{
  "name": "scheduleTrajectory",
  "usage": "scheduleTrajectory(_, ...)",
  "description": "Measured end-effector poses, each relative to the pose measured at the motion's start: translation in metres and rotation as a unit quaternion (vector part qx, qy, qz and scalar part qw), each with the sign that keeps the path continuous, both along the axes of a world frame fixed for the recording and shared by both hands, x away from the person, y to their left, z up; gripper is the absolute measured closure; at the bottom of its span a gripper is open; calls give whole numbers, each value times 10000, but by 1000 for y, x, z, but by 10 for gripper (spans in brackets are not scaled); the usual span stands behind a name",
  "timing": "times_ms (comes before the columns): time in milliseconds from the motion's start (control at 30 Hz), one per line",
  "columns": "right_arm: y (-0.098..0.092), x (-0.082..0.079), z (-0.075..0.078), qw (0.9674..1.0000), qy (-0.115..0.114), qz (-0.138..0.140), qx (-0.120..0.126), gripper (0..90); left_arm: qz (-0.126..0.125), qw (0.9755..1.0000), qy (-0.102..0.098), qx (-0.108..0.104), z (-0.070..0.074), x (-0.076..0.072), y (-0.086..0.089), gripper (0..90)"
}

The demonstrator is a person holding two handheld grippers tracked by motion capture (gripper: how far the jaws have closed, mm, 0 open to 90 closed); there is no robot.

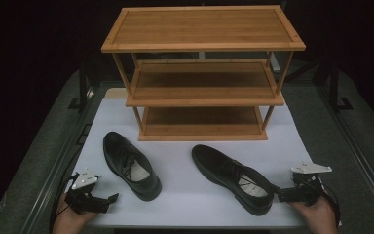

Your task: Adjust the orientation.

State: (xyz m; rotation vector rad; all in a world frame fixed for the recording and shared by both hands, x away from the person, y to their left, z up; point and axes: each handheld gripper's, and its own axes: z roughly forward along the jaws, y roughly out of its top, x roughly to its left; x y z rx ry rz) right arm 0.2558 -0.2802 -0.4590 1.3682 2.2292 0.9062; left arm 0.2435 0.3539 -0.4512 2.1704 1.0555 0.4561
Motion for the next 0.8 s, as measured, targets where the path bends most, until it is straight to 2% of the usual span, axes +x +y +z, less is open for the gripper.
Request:
scheduleTrajectory(233,0,0,0,10000,0,2,3,0,22,10000,-4,41,1,0,0,0)
scheduleTrajectory(333,0,0,0,10000,-2,2,3,0,17,10000,-28,-32,3,-2,1,0)
scheduleTrajectory(400,0,0,0,10000,-5,0,0,0,-32,9999,-63,-114,6,-5,4,147)
scheduleTrajectory(467,0,0,0,10000,-8,-1,-3,0,68,9998,-101,-181,10,-7,9,164)
scheduleTrajectory(500,0,0,0,10000,-8,-1,-3,0,68,9998,-101,-181,10,-7,9,211)
scheduleTrajectory(533,0,0,0,10000,-2,-1,-3,0,91,9994,-116,-300,14,-8,14,276)
scheduleTrajectory(567,0,0,0,10000,-2,-1,-3,0,91,9994,-116,-300,14,-8,14,312)
scheduleTrajectory(600,0,0,0,10000,-1,-2,-3,0,134,9991,-112,-383,17,-7,17,312)
scheduleTrajectory(667,0,0,0,10000,4,-3,0,0,171,9988,-63,-445,23,-6,21,424)
scheduleTrajectory(767,0,0,0,10000,9,-3,5,0,205,9976,-16,-657,30,-4,27,598)
scheduleTrajectory(800,0,0,0,10000,7,-4,4,0,210,9977,-1,-641,31,-3,28,662)
